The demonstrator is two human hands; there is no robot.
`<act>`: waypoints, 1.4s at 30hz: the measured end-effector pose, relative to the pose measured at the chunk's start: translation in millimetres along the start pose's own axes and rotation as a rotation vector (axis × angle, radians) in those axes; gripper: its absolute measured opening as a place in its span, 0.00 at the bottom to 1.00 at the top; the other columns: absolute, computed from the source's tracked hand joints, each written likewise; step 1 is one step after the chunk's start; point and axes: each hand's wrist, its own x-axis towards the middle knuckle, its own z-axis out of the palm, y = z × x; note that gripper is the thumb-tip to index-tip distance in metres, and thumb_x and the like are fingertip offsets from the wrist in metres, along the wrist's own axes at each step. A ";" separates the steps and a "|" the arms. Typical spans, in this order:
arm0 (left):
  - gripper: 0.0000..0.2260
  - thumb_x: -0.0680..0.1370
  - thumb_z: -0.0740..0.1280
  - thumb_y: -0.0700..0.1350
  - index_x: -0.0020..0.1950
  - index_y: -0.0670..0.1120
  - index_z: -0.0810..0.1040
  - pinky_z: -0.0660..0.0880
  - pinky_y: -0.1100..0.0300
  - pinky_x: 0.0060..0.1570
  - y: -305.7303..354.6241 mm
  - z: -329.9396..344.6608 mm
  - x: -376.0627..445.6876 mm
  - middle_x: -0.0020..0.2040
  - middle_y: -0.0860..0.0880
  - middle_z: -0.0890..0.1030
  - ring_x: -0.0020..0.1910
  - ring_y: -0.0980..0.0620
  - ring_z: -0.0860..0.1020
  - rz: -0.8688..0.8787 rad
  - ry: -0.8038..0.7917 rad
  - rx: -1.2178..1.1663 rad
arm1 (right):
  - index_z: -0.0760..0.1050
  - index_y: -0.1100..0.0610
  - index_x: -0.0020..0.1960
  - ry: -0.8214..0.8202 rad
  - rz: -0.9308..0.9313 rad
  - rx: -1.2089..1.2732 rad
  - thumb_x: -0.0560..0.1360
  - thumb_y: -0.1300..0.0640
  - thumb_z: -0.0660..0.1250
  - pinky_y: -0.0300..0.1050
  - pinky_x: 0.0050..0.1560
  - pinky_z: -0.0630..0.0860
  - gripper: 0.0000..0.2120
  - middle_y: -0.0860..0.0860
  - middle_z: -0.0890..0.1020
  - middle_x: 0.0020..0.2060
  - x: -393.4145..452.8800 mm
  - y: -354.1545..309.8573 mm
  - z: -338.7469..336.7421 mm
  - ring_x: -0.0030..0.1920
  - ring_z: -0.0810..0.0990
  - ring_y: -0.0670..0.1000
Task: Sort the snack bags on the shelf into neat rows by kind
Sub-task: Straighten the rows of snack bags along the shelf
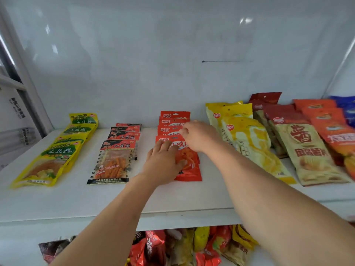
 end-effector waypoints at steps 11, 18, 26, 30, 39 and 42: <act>0.30 0.82 0.62 0.58 0.80 0.48 0.59 0.63 0.50 0.73 108.4 1.1 -13.6 0.80 0.48 0.60 0.78 0.47 0.61 -0.085 0.040 -0.836 | 0.71 0.54 0.71 0.333 0.295 0.266 0.81 0.45 0.60 0.49 0.64 0.69 0.21 0.53 0.75 0.67 -115.4 115.5 -39.7 0.68 0.72 0.55; 0.33 0.77 0.64 0.65 0.77 0.52 0.63 0.69 0.55 0.63 164.6 27.0 14.4 0.71 0.50 0.72 0.68 0.49 0.72 -0.287 0.025 -1.113 | 0.60 0.51 0.76 0.126 0.510 0.386 0.76 0.32 0.59 0.56 0.65 0.68 0.35 0.55 0.69 0.71 -122.8 168.5 -3.9 0.69 0.70 0.59; 0.18 0.77 0.68 0.51 0.66 0.52 0.73 0.79 0.46 0.58 178.2 43.8 35.8 0.60 0.48 0.81 0.55 0.46 0.82 -0.423 0.116 -1.023 | 0.57 0.52 0.77 0.031 0.544 0.464 0.76 0.30 0.54 0.58 0.67 0.67 0.37 0.57 0.66 0.73 -105.0 182.2 9.9 0.71 0.67 0.61; 0.20 0.81 0.64 0.43 0.73 0.45 0.67 0.73 0.60 0.41 185.4 36.9 44.8 0.47 0.56 0.73 0.43 0.57 0.75 -0.446 0.176 -1.016 | 0.56 0.56 0.77 0.016 0.553 0.609 0.75 0.31 0.57 0.59 0.68 0.67 0.41 0.57 0.67 0.73 -79.7 196.7 2.5 0.72 0.67 0.62; 0.12 0.85 0.55 0.47 0.65 0.44 0.72 0.70 0.55 0.53 181.2 61.2 57.0 0.62 0.43 0.80 0.62 0.41 0.77 -0.426 0.227 -0.790 | 0.60 0.53 0.75 0.034 0.489 0.632 0.73 0.29 0.60 0.56 0.63 0.71 0.40 0.53 0.74 0.68 -61.5 195.3 19.2 0.67 0.73 0.59; 0.12 0.85 0.56 0.47 0.66 0.45 0.71 0.70 0.55 0.52 179.0 66.5 57.9 0.61 0.44 0.80 0.62 0.41 0.77 -0.404 0.267 -0.762 | 0.63 0.51 0.73 0.072 0.489 0.677 0.69 0.25 0.60 0.58 0.62 0.74 0.42 0.51 0.76 0.65 -62.7 196.4 27.8 0.64 0.76 0.57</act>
